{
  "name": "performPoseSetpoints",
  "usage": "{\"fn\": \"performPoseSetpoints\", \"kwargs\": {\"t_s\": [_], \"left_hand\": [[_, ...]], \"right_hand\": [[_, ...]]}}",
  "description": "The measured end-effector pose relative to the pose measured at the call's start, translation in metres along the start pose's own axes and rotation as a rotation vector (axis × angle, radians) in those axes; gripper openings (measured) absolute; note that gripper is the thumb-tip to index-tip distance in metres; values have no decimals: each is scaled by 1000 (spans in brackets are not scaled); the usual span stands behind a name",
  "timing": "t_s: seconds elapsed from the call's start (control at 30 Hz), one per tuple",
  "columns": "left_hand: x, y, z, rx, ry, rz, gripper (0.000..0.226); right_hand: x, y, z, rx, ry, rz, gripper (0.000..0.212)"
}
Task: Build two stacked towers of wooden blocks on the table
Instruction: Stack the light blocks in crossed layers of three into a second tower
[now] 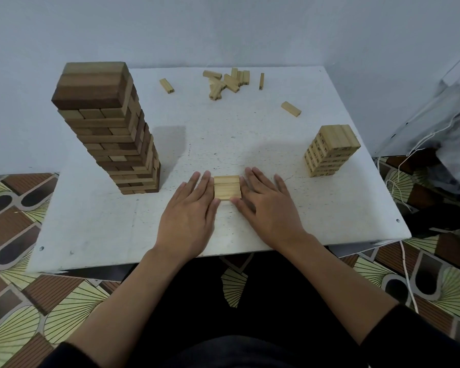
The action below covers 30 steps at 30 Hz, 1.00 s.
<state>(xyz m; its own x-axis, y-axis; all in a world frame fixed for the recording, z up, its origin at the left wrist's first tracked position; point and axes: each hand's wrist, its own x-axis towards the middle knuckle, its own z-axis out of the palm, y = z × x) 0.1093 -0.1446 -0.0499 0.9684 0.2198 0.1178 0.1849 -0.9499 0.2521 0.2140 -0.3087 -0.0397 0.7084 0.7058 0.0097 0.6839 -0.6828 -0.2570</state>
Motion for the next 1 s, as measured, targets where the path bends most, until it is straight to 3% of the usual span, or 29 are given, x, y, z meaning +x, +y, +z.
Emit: {"fn": "performPoseSetpoints", "kwargs": {"t_s": [1.0], "left_hand": [[-1,1,1,23,0,-1,64]], "right_hand": [[-2,0,2,10,11,-13,82]]}}
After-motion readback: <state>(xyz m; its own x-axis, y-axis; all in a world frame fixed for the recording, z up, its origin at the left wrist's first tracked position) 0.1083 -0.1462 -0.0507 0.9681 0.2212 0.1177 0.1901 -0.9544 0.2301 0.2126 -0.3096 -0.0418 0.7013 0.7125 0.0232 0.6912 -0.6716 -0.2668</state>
